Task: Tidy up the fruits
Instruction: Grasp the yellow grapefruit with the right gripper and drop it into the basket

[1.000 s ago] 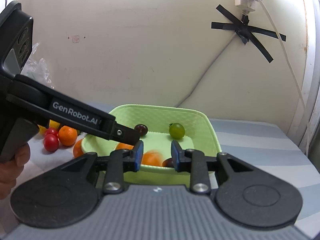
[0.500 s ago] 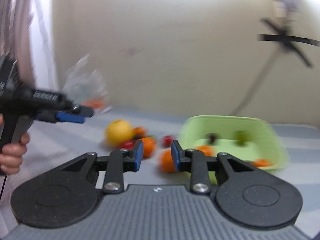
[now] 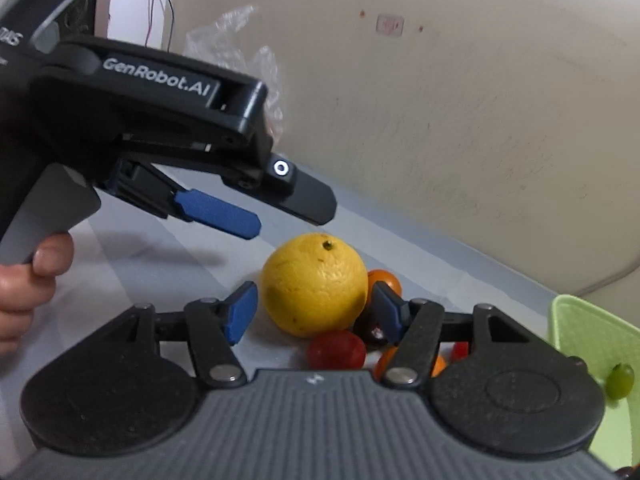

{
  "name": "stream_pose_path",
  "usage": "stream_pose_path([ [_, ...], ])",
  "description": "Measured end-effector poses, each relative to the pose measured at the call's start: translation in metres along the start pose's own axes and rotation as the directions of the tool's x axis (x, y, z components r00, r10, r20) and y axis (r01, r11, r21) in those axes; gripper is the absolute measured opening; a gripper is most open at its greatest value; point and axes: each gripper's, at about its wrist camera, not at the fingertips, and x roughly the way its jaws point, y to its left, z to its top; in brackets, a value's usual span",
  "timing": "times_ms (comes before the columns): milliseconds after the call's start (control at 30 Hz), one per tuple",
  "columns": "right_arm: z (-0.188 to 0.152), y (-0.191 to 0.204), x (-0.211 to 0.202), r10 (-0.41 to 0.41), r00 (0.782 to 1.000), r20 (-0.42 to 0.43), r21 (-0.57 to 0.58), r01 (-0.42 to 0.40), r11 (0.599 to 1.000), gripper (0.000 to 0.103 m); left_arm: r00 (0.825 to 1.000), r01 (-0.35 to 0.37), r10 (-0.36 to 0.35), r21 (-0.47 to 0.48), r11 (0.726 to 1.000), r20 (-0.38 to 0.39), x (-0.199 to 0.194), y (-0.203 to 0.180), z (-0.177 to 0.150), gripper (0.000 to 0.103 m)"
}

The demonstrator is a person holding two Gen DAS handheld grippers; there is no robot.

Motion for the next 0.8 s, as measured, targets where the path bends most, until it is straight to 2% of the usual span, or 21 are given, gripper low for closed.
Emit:
stream_pose_path([
  [33, 0.0, 0.001, 0.003, -0.004, 1.0, -0.002, -0.002, 0.004, 1.0, 0.066, 1.0, 0.004, -0.004, -0.013, 1.0, -0.008, 0.002, 0.002, -0.002, 0.072],
  [67, 0.0, 0.003, 0.006, -0.014, 1.0, 0.003, -0.012, 0.014, 1.0, 0.065, 1.0, 0.012, -0.013, -0.028, 1.0, -0.02, 0.005, 0.004, -0.004, 0.059],
  [100, 0.0, 0.005, 0.006, -0.023, 1.0, 0.014, -0.024, 0.024, 0.999, 0.065, 0.999, 0.017, -0.018, -0.038, 0.999, -0.037, 0.007, 0.005, -0.006, 0.055],
  [200, -0.002, 0.013, -0.001, -0.045, 0.999, 0.028, -0.012, 0.045, 0.999, 0.062, 1.0, -0.002, 0.001, -0.043, 0.999, -0.029, -0.003, -0.005, -0.014, 0.051],
  [267, -0.003, 0.013, -0.026, -0.048, 0.996, 0.074, 0.019, 0.047, 0.999, 0.062, 1.0, 0.017, -0.017, -0.011, 1.0, 0.005, -0.021, -0.025, -0.014, 0.051],
  [367, 0.003, 0.006, -0.068, -0.107, 0.978, 0.181, 0.02, 0.105, 0.994, 0.062, 0.997, 0.061, -0.064, 0.066, 0.996, 0.049, -0.035, -0.069, -0.007, 0.051],
  [433, 0.006, -0.009, -0.094, -0.162, 0.962, 0.222, 0.035, 0.158, 0.987, 0.062, 0.993, 0.095, -0.103, 0.128, 0.987, 0.053, -0.031, -0.104, 0.0, 0.051],
  [533, 0.002, -0.046, -0.126, -0.247, 0.942, 0.228, 0.064, 0.239, 0.969, 0.062, 0.984, 0.176, -0.18, 0.178, 0.968, 0.009, 0.0, -0.151, 0.003, 0.051],
  [600, -0.01, -0.077, -0.142, -0.302, 0.933, 0.193, 0.093, 0.29, 0.953, 0.062, 0.976, 0.219, -0.213, 0.19, 0.957, -0.051, 0.034, -0.178, -0.002, 0.051],
  [767, -0.045, -0.142, -0.141, -0.355, 0.931, 0.079, 0.183, 0.337, 0.924, 0.062, 0.959, 0.249, -0.217, 0.169, 0.954, -0.183, 0.109, -0.208, -0.023, 0.051],
  [800, -0.05, -0.15, -0.136, -0.359, 0.931, 0.069, 0.191, 0.341, 0.92, 0.061, 0.955, 0.245, -0.211, 0.161, 0.956, -0.207, 0.122, -0.21, -0.027, 0.047],
])
